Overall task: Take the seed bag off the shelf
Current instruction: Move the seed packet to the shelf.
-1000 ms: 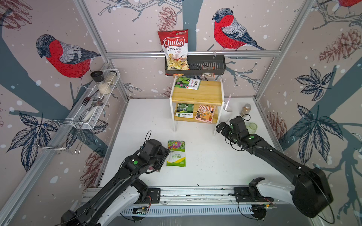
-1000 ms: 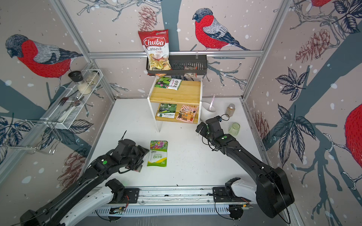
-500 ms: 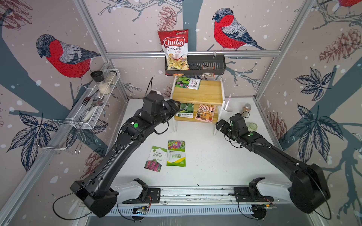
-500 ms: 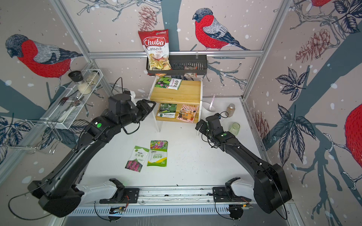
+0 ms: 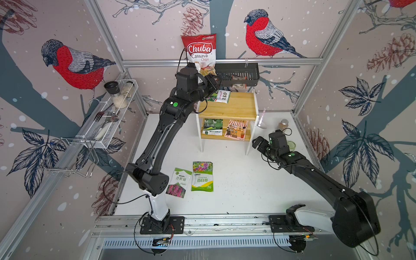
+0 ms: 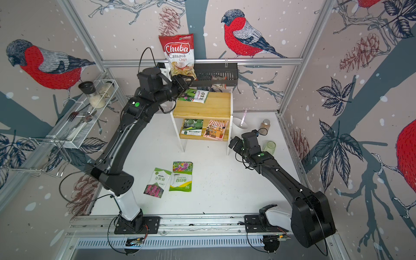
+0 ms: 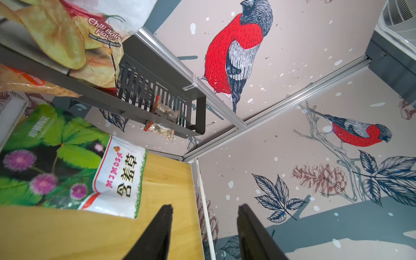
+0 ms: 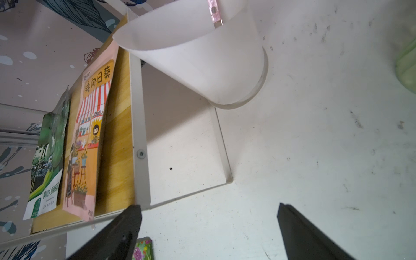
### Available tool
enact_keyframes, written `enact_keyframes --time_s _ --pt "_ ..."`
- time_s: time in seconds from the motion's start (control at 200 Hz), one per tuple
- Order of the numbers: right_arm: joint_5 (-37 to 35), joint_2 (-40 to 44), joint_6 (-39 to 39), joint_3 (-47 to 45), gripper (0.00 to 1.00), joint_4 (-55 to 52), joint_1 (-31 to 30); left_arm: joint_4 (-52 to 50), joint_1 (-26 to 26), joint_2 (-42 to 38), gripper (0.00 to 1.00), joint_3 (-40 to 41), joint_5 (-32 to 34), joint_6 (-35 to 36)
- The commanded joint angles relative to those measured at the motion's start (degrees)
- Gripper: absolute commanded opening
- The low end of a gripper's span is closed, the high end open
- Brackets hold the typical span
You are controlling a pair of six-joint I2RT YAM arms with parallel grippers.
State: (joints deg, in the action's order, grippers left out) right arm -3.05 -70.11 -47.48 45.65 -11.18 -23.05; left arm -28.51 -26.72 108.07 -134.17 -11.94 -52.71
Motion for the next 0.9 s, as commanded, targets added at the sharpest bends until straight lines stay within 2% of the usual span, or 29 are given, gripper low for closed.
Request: enact_keyframes --time_s 0.0,0.14,0.325,0.485,0.685,0.895 --pt "0.83 0.10 0.70 0.07 1.00 1.30 0.25 -3.91 0.53 6.16 0.54 -6.03 -4.07 -2.51" --pt "1.98 0.34 -0.74 -0.67 1.00 1.11 -0.31 -2.95 0.66 11.43 0.54 -7.96 -4.53 -3.77" --pt "1.66 0.95 -1.30 -1.31 1.00 0.65 -1.06 -2.97 1.19 14.46 0.54 -7.95 -4.24 -4.16" --pt "1.54 1.05 -1.21 -1.09 1.00 0.45 -1.19 -6.05 1.56 15.89 0.54 -7.95 -4.31 -4.97" --pt "1.38 0.68 -0.77 -0.37 1.00 0.55 -1.09 -13.35 1.15 17.59 0.54 -7.95 -7.47 -5.17" --pt "1.51 0.77 -0.59 -0.12 1.00 0.09 -1.05 -16.94 0.10 16.31 0.54 -7.86 -8.17 -4.25"
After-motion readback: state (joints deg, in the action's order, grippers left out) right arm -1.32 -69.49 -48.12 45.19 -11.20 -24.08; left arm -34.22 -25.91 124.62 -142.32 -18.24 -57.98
